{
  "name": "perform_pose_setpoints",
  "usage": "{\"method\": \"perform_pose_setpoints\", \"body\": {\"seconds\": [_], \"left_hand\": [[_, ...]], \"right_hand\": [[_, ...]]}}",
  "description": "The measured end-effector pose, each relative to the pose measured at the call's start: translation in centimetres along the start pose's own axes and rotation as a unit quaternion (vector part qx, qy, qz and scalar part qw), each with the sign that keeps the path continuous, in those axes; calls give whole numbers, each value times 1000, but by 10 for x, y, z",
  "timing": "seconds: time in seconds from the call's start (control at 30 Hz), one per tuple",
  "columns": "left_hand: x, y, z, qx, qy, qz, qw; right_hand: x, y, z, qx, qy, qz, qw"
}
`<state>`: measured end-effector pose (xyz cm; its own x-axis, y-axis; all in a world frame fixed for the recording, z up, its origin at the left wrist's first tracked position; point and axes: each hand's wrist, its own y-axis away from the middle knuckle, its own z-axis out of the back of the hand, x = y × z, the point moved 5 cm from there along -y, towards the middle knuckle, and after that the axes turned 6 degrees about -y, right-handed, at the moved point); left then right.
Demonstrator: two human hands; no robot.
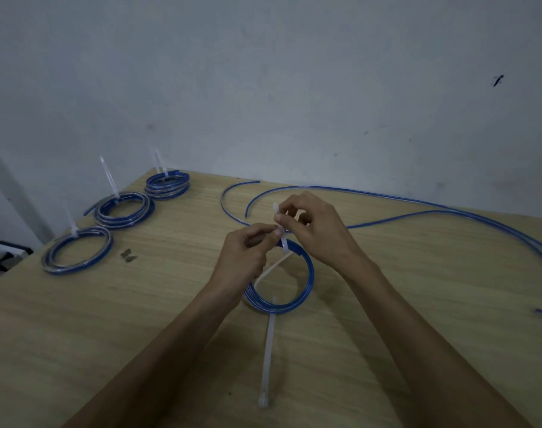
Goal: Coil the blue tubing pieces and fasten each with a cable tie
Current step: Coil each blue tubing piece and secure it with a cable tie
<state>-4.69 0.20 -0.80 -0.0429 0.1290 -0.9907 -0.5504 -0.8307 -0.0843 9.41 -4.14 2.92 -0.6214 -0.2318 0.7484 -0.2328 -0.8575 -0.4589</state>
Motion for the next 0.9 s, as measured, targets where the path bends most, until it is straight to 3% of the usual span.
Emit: {"method": "perform_pose_setpoints", "body": {"seconds": [0.2,0.63,0.73,0.9], "left_hand": [[4,0,-3,28,1,11,1000],[5,4,-19,50,17,21,998],[8,7,-22,45,9,22,999],[10,7,-20,20,-14,25,999]], "right_hand": [[0,2,2,-7,-62,-28,998],[-10,1,20,-115,-62,-72,989],[-10,1,18,-93,-85,-81,989],[-7,4,1,10,-96,-93,991]]}}
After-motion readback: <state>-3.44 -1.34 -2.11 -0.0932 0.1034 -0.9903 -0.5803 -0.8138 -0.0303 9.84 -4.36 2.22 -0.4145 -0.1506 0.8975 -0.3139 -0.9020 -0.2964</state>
